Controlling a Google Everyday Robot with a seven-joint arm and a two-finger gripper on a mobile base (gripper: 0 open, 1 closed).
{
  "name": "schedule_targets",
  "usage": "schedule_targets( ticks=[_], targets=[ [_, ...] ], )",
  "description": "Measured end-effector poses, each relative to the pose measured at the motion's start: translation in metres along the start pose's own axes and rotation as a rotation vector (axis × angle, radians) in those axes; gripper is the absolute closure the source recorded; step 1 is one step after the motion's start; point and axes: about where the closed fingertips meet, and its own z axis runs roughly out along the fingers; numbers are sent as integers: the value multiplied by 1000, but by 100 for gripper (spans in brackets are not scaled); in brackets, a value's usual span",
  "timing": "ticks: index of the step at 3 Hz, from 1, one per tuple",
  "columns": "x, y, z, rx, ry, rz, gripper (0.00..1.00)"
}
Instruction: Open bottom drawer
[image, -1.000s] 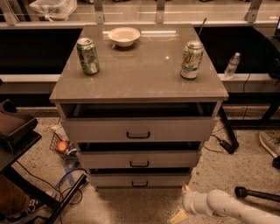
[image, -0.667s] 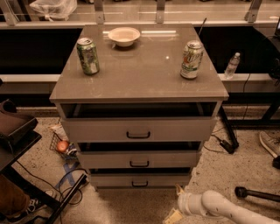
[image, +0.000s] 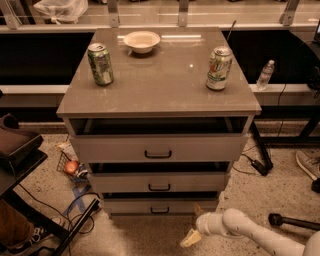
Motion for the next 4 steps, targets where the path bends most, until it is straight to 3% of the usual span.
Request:
schedule_targets(
  ticks=[1, 2, 4],
  targets=[
    [-17, -43, 15, 23, 14, -53, 0],
    [-18, -44, 16, 23, 14, -55, 0],
    [-31, -40, 49, -12, 91, -111, 0]
  ],
)
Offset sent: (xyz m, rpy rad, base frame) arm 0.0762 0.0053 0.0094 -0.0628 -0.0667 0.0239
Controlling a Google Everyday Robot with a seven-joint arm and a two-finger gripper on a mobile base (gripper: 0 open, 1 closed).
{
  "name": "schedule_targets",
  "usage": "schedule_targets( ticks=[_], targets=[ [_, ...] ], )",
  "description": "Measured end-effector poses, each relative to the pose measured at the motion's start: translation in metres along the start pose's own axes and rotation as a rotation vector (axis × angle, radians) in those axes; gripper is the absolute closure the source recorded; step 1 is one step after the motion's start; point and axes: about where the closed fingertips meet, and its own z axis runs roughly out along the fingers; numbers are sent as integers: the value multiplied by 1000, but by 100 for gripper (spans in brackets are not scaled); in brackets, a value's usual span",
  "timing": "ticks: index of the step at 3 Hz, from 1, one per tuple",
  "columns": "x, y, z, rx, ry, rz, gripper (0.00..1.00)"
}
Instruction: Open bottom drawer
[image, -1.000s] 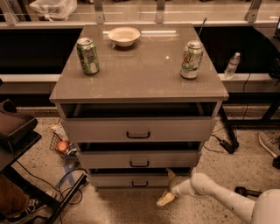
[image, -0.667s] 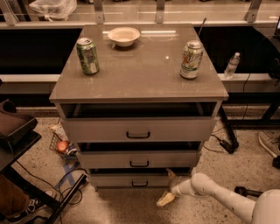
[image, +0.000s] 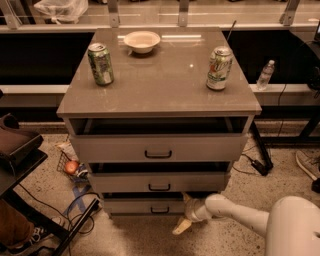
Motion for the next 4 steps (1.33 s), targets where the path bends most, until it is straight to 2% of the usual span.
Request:
schedule_targets(
  ticks=[1, 2, 3, 4],
  targets=[
    [-9, -5, 6, -5, 40, -41, 0],
    [-8, -5, 11, -10, 64, -53, 11],
    [10, 5, 22, -37, 88, -24, 34],
    [17, 14, 24, -58, 106, -7, 65]
  ],
)
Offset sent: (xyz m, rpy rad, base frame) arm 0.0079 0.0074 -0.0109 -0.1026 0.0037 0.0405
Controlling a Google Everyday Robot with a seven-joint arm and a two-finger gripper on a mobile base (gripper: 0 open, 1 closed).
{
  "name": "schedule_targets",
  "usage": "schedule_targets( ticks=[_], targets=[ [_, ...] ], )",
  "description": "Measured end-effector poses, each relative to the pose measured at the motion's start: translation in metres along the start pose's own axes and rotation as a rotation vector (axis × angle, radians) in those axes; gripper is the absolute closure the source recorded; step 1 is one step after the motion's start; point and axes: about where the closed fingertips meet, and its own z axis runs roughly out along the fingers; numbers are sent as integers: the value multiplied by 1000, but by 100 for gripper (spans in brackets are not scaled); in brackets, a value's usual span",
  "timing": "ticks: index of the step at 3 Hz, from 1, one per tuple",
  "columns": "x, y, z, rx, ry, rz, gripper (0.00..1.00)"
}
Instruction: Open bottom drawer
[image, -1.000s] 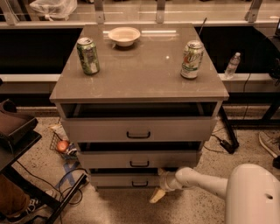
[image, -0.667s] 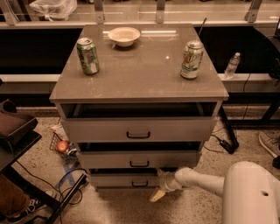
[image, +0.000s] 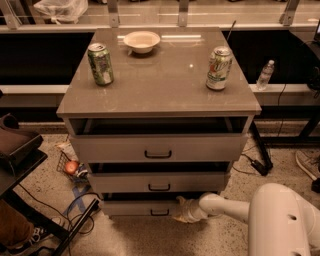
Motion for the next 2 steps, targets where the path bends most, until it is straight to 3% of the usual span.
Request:
schedule_targets(
  ticks=[1, 2],
  targets=[
    [-4, 0, -5, 0, 0, 0, 88],
    [-6, -1, -8, 0, 0, 0, 100]
  ],
)
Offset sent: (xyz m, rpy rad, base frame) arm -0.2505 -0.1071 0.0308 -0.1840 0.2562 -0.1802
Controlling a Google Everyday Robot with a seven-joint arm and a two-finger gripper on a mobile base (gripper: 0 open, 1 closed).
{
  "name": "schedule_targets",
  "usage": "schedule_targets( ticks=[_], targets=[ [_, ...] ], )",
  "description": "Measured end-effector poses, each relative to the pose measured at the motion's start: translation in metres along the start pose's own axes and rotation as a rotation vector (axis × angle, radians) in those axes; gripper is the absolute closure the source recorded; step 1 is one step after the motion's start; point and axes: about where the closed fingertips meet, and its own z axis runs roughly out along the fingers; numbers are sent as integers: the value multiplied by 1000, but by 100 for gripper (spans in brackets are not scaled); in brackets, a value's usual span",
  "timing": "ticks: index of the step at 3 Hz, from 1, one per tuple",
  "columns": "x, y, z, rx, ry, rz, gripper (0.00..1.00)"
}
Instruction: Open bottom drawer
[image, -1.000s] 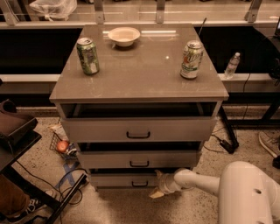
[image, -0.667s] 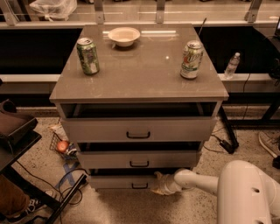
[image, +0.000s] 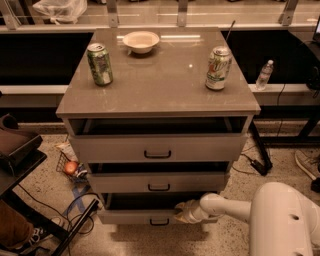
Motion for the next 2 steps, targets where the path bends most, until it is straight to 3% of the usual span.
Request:
schedule_targets(
  ticks=[1, 2],
  targets=[
    [-2, 1, -5, -1, 2, 1, 100],
    [6, 17, -18, -12, 20, 14, 100]
  ],
)
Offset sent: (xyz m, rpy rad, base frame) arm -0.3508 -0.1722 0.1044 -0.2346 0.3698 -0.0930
